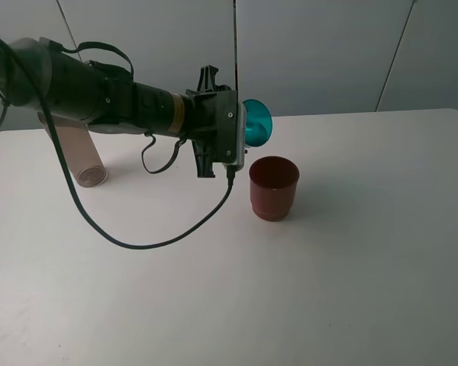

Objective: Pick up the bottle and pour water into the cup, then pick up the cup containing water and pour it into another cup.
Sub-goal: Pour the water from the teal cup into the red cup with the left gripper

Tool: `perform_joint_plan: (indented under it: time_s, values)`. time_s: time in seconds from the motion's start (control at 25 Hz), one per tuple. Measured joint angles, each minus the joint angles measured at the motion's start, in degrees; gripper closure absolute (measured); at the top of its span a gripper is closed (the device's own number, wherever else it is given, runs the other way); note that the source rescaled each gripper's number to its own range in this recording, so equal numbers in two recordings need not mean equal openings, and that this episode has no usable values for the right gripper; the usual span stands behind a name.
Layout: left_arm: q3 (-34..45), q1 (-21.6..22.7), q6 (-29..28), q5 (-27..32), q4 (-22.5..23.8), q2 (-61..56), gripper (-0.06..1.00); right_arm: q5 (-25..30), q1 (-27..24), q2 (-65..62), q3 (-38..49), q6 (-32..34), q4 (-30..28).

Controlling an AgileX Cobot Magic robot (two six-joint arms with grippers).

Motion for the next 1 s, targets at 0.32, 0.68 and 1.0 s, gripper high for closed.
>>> perform_joint_plan:
  time_s: [0.32, 0.68, 1.0]
  values:
    - [-0.02, -2.04, 1.57, 4.15, 1.63, -0.61, 0.91, 0.00, 0.00, 0.00, 0.00, 0.00, 0.00]
    - [-0.02, -2.52, 4.83, 8.50, 1.90, -0.61, 0.91, 0.00, 0.00, 0.00, 0.00, 0.00, 0.00]
    - [-0.02, -2.52, 9.03, 10.96, 1.90, -0.61, 0.91, 0.00, 0.00, 0.00, 0.00, 0.00, 0.00]
